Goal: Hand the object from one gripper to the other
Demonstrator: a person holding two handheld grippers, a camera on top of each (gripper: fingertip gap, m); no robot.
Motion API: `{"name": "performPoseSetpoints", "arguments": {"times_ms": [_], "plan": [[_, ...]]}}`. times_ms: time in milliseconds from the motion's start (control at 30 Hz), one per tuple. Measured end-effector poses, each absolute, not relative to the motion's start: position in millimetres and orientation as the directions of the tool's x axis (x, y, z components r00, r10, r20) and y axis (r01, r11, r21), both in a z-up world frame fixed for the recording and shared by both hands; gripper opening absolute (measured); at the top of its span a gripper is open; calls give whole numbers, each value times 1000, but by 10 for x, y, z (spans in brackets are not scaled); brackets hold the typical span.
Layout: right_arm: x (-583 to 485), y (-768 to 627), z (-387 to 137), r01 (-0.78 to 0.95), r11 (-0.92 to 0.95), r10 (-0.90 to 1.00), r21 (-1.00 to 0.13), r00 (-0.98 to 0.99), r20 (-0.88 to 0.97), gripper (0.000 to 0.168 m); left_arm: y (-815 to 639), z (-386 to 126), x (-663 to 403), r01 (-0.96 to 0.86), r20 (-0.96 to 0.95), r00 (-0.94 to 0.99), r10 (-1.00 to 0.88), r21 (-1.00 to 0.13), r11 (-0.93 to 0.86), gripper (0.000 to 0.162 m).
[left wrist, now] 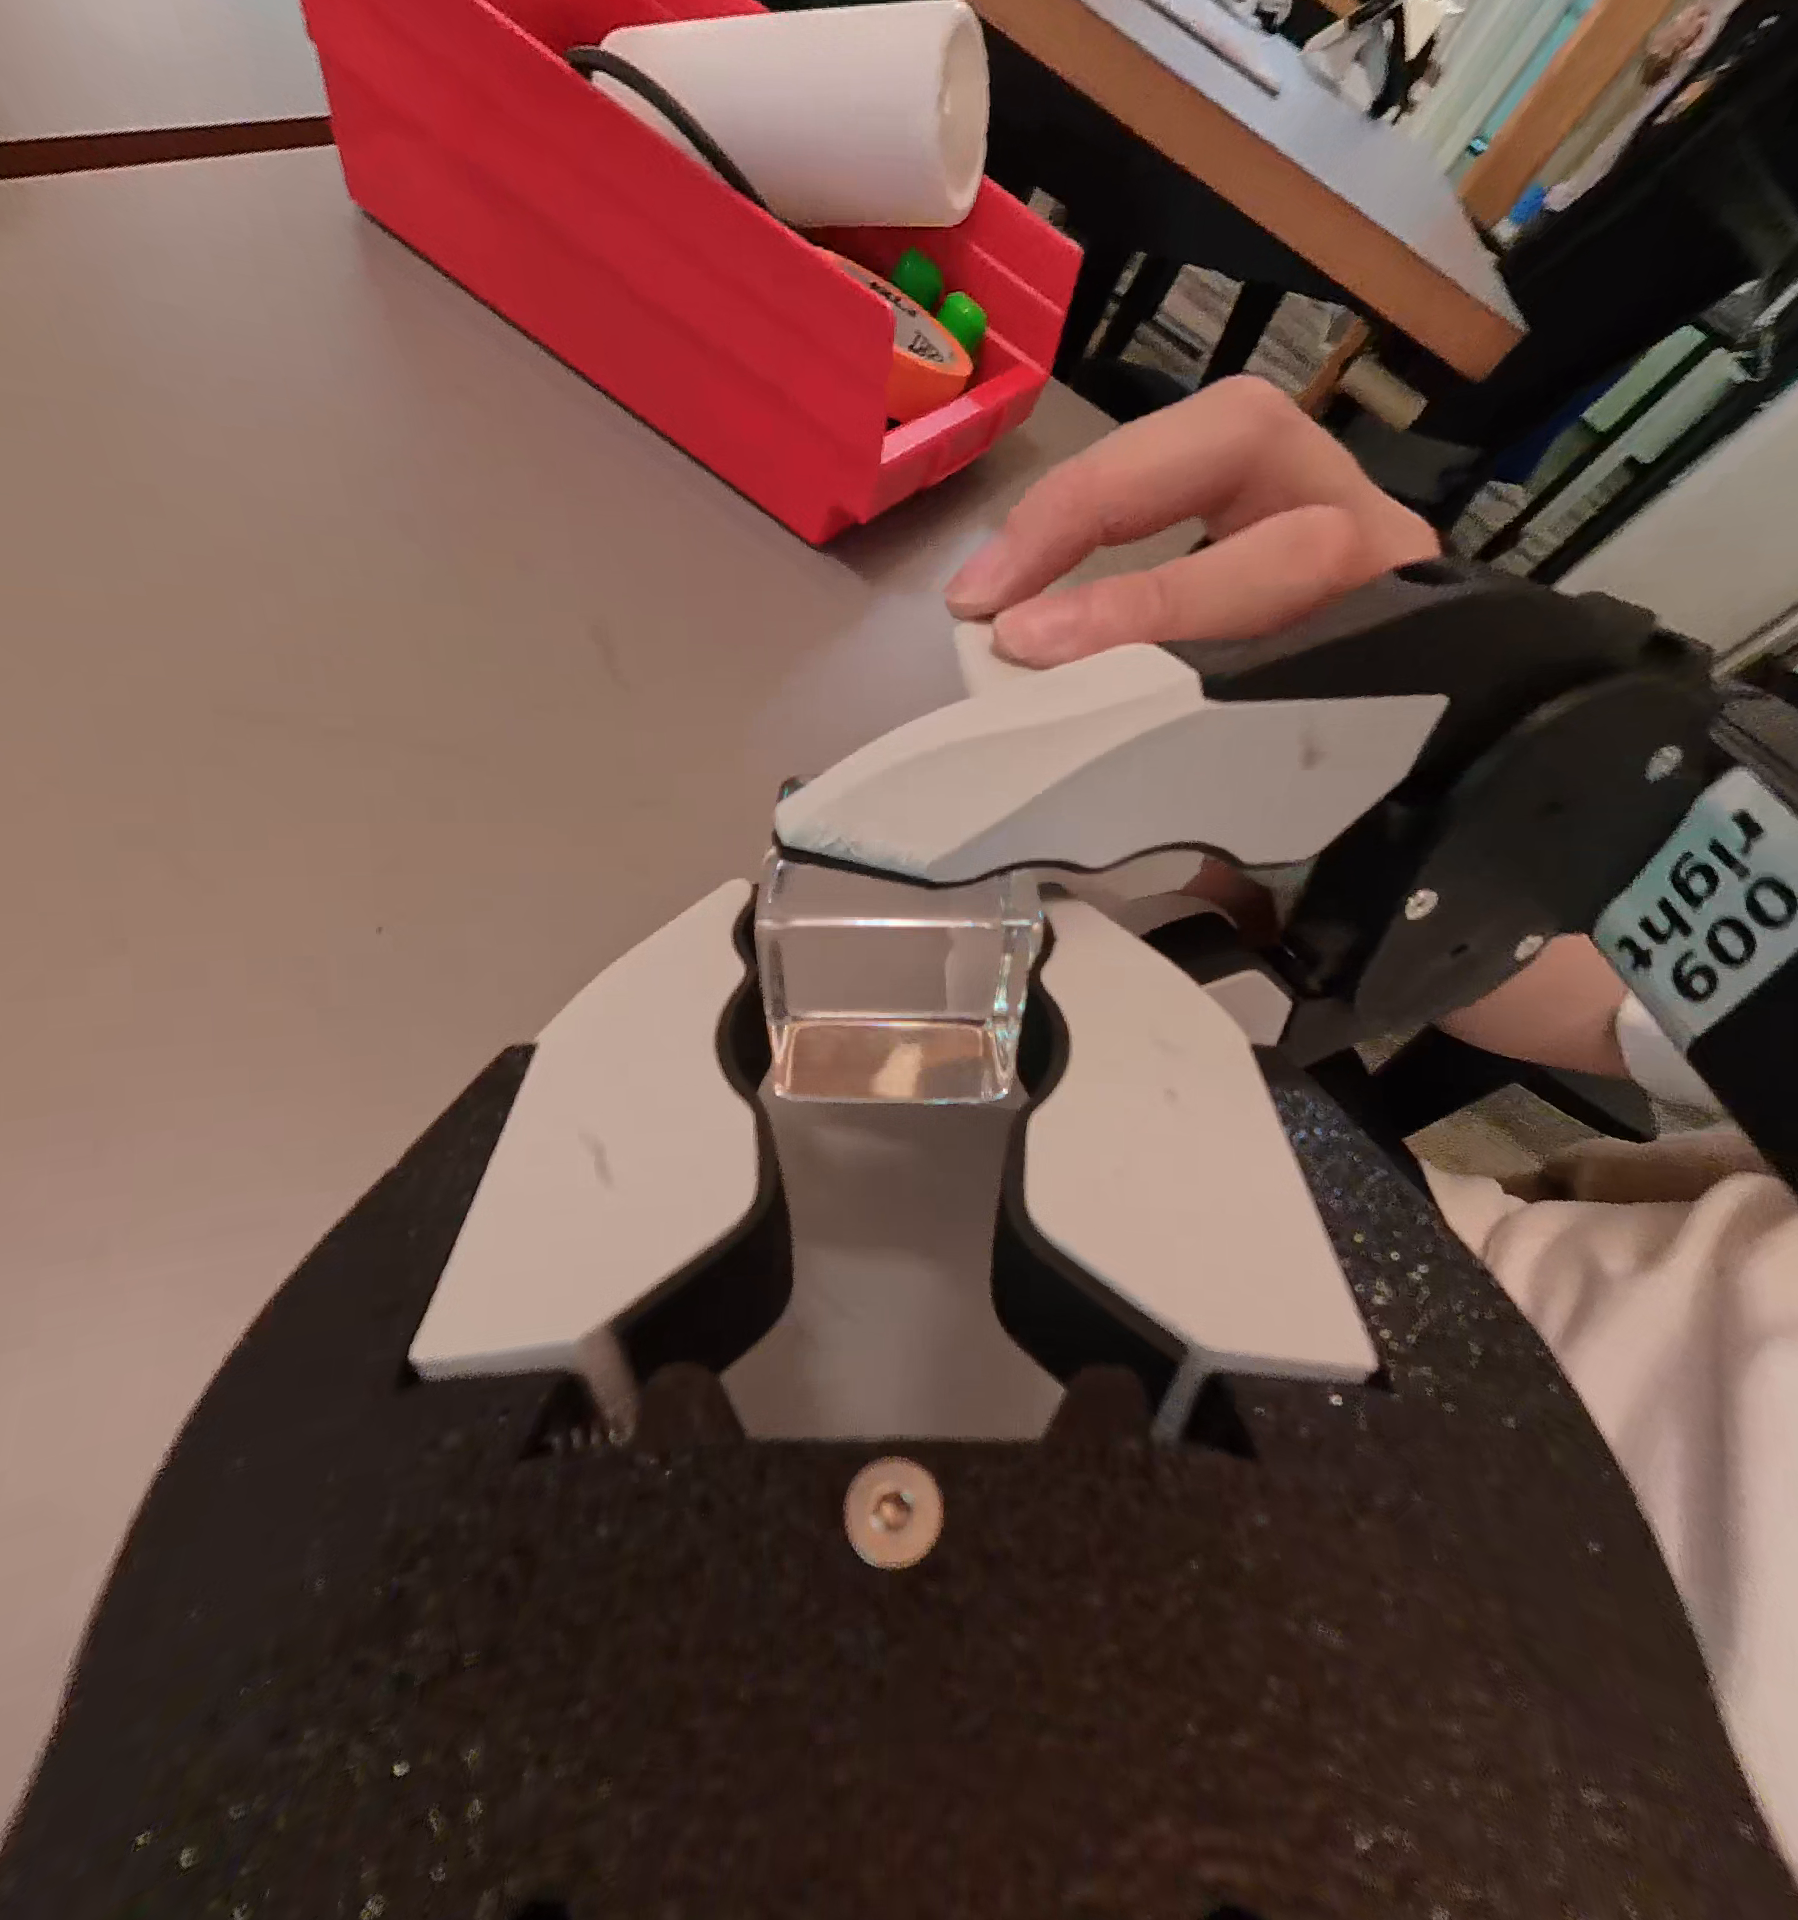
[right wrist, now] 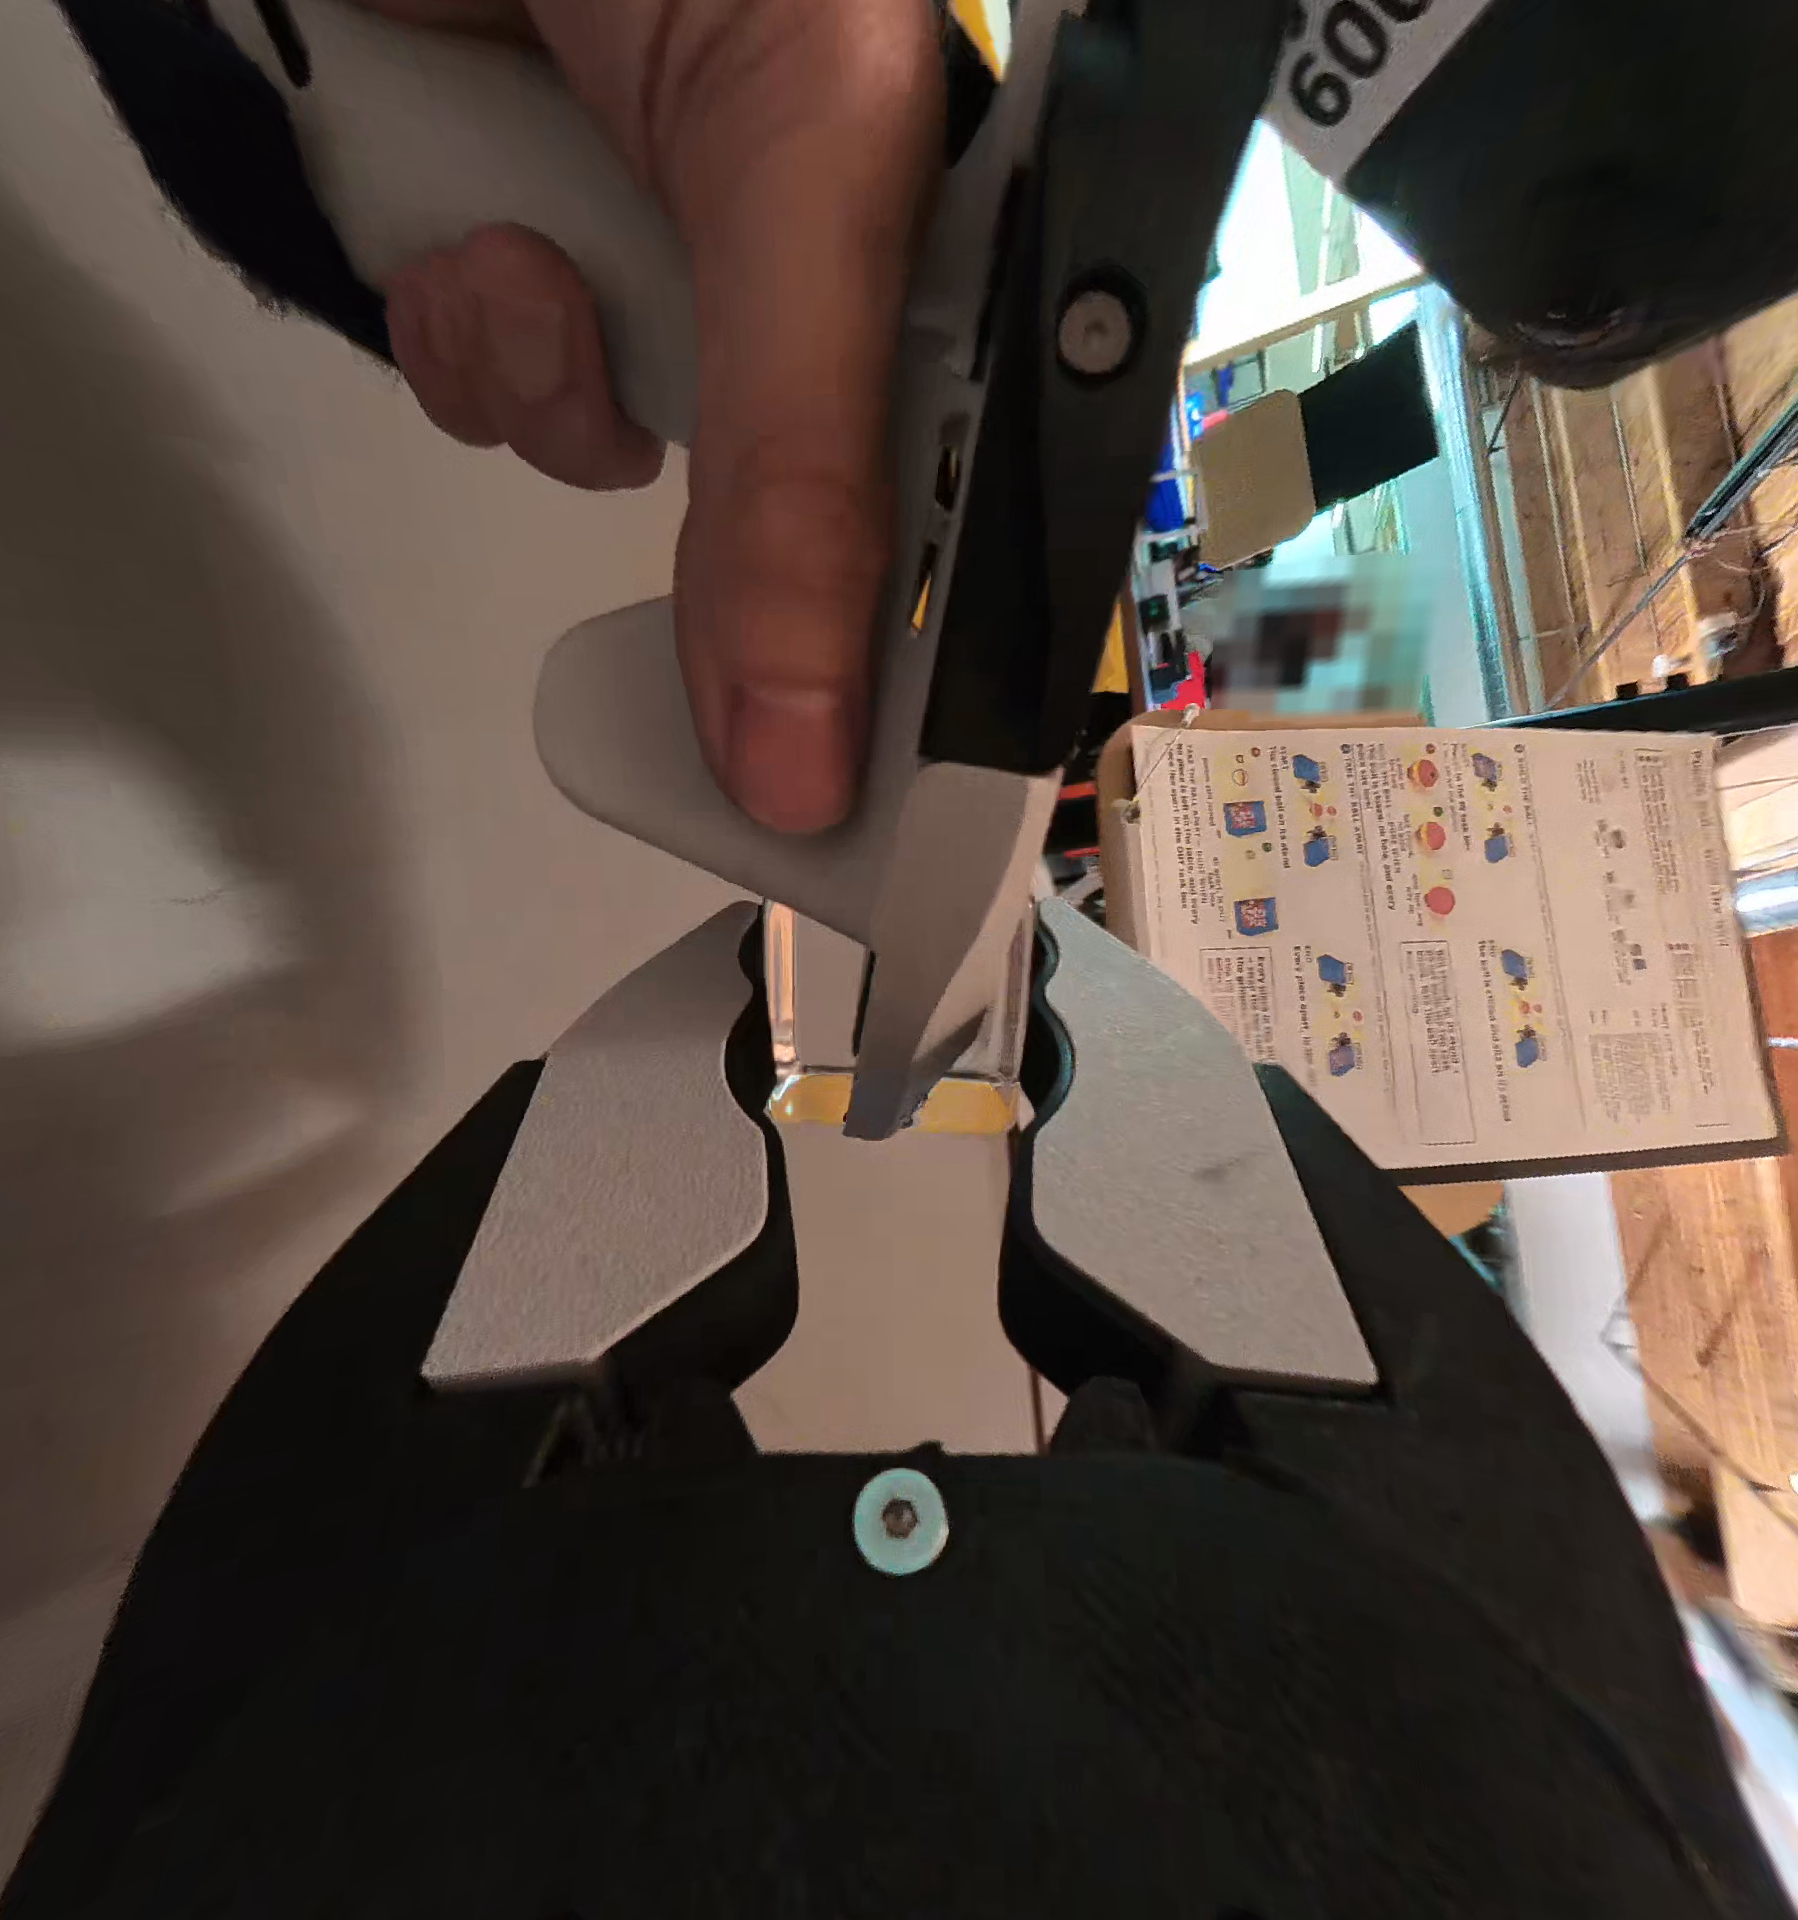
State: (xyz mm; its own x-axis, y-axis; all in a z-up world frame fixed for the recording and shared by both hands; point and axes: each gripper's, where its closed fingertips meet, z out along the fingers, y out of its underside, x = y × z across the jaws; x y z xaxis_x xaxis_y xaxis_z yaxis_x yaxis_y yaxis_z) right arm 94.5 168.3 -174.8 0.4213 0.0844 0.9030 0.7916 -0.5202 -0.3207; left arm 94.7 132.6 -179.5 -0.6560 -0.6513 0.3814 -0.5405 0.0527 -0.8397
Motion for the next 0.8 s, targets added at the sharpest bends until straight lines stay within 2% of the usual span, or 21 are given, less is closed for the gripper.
{"name": "performPoseSetpoints", "arguments": {"times_ms": [100,167,200,267,333,367,433,500,567,633,700,800], "plan": [[959,1651,-1709,734,-510,53,-449,548,835,59,1317,-1719,950,-503,398,-695,-599,-864,9,45],[973,1596,-1637,642,-485,18,-594,686,727,69,1372,-1664,969,-449,359,-718,-597,-893,3,45],[980,1560,-1612,572,-475,8,-669,763,647,81,1412,-1626,984,-413,331,-726,-603,-911,-2,45],[946,1490,-1583,406,-442,20,-800,896,443,100,1473,-1531,982,-344,289,-752,-592,-939,-21,45],[796,1428,-1585,149,-408,97,-901,988,120,105,1506,-1421,944,-257,232,-791,-567,-966,-37,45],[703,1407,-1535,0,-380,149,-925,987,-62,102,1514,-1369,915,-206,192,-811,-553,-978,-38,45],[613,1388,-1342,-309,-304,239,-901,891,-386,89,1505,-1273,839,-80,79,-846,-528,-997,-20,45],[635,1392,-1227,-532,-265,303,-804,746,-593,77,1474,-1213,760,57,-67,-856,-513,-998,35,45],[612,1416,-1332,-605,-316,319,-731,658,-682,77,1433,-1198,706,179,-213,-837,-504,-977,115,45],[555,1462,-1395,-651,-348,334,-674,586,-738,84,1401,-1239,695,248,-316,-809,-496,-948,199,45],[492,1500,-1349,-702,-352,379,-619,498,-780,79,1372,-1313,697,291,-393,-786,-478,-916,275,45],[404,1568,-1433,-701,-383,370,-602,480,-795,80,1307,-1381,685,357,-494,-750,-439,-862,360,45]]}}
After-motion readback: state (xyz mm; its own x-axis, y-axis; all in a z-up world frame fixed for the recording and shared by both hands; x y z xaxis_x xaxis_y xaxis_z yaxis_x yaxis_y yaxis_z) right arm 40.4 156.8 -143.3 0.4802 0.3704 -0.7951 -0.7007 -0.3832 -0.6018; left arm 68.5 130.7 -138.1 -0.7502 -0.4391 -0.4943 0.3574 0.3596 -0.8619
